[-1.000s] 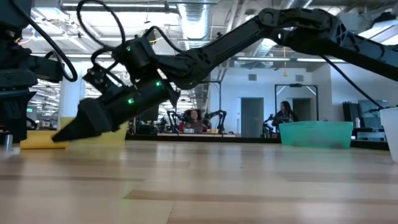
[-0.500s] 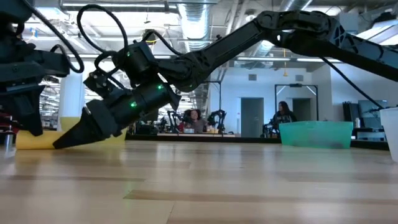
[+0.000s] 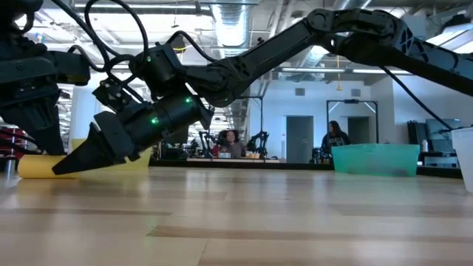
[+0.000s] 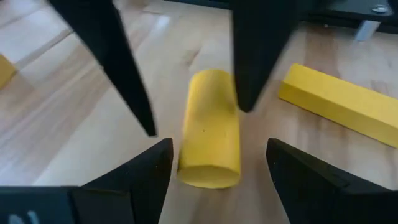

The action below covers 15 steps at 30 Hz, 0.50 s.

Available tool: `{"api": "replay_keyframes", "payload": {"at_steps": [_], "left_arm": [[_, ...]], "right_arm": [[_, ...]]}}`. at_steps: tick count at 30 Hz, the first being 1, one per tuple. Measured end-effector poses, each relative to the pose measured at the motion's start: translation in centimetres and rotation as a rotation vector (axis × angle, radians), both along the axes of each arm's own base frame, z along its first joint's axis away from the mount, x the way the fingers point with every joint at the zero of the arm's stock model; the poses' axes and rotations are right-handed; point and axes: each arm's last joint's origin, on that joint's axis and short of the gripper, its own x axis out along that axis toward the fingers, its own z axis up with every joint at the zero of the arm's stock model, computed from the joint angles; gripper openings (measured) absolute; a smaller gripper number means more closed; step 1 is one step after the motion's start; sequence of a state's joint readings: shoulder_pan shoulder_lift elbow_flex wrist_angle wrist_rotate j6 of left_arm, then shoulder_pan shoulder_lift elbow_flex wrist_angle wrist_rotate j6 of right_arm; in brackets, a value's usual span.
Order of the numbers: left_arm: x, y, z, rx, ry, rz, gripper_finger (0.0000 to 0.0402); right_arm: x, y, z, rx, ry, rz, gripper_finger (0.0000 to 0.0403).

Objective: Sort & place blocks by color
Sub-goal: Put the middle yellow block into the white bin

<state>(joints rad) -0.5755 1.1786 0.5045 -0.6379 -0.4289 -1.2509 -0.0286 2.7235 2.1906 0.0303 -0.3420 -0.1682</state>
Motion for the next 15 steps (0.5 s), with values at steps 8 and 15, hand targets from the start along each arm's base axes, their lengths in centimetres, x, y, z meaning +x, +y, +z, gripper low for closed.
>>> {"api": "replay_keyframes", "payload": {"at_steps": [8,15], "left_arm": [[0.0,0.0,0.0,0.004,-0.004,0.0,0.0201],[0.0,0.1,0.0,0.009,-0.019,0.028,0.0201]], "right_arm": [[0.0,1.4,0.0,-0.003,0.009,-0.038,0.0281],[0.1,1.9,0.0,-0.004,0.016,-0.084,0.0227]]}}
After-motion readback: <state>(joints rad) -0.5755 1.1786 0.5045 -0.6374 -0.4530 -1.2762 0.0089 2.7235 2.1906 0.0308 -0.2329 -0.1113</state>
